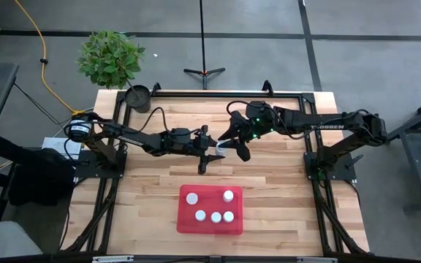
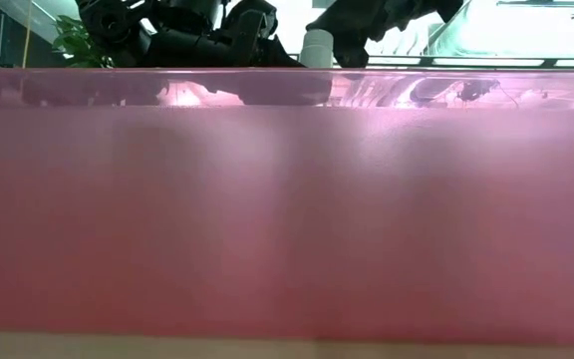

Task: Pick and place pill bottles into a basket
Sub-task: Put the white pill bottle into the red bin

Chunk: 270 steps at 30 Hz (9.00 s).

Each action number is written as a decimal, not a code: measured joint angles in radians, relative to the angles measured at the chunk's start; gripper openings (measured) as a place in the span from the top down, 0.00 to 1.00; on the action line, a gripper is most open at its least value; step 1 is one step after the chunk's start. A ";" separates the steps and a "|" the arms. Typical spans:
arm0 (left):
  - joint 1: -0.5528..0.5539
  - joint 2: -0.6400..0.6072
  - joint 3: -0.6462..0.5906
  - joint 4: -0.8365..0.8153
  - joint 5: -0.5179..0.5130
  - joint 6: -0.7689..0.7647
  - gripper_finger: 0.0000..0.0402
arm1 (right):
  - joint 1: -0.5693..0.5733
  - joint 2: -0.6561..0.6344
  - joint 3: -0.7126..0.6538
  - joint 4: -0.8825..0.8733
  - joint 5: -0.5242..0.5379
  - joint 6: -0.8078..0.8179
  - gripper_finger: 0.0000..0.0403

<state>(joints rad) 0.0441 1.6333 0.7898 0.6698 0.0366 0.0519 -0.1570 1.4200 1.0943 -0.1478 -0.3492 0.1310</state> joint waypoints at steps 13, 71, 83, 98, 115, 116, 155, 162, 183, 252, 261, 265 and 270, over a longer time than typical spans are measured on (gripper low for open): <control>0.002 0.000 0.001 -0.001 -0.021 -0.004 0.47 | 0.001 0.002 -0.003 -0.012 -0.002 0.002 0.38; 0.000 0.000 0.059 -0.043 -0.041 -0.015 0.40 | 0.000 0.001 0.000 -0.012 0.006 -0.070 0.65; 0.000 0.000 0.059 -0.045 -0.051 -0.018 0.40 | 0.000 0.001 0.000 -0.014 0.004 -0.084 0.65; 0.001 -0.001 0.057 -0.038 -0.075 -0.063 0.38 | 0.000 -0.003 -0.001 -0.011 0.004 -0.088 0.65; 0.002 0.001 0.058 -0.059 -0.094 -0.287 0.03 | -0.021 -0.006 -0.003 -0.012 -0.016 -0.095 0.65; 0.003 0.001 0.059 -0.068 -0.100 -0.289 0.02 | -0.026 -0.006 -0.004 -0.013 -0.016 -0.096 0.65; 0.176 -0.181 0.059 -0.322 -0.092 -0.217 0.11 | -0.012 -0.003 0.380 -0.399 0.035 -0.271 0.65; 0.226 -0.415 0.054 -0.573 0.206 -0.146 0.11 | 0.019 -0.001 0.380 -0.396 0.054 -0.266 0.65; -0.048 -0.965 -0.230 -0.550 0.132 -0.326 0.12 | 0.107 0.072 0.380 -0.370 0.054 -0.239 0.65; -0.116 -1.065 -0.778 -0.078 -0.139 -0.498 0.12 | 0.221 0.218 0.379 -0.321 -0.001 -0.196 0.65; -0.063 -1.067 -0.779 -0.166 -0.173 -0.502 0.12 | 0.243 0.323 0.379 -0.295 0.002 -0.173 0.65; -0.064 -1.066 -0.778 -0.195 -0.155 -0.520 0.12 | 0.247 0.336 0.379 -0.286 0.003 -0.161 0.65; -0.064 -1.069 -0.766 -0.216 -0.123 -0.264 0.12 | 0.250 0.335 0.379 -0.258 0.001 -0.161 0.65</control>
<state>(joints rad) -0.0196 0.5644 0.0234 0.4538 -0.0867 -0.2119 0.0933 1.7554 1.4731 -0.4057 -0.3481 -0.0296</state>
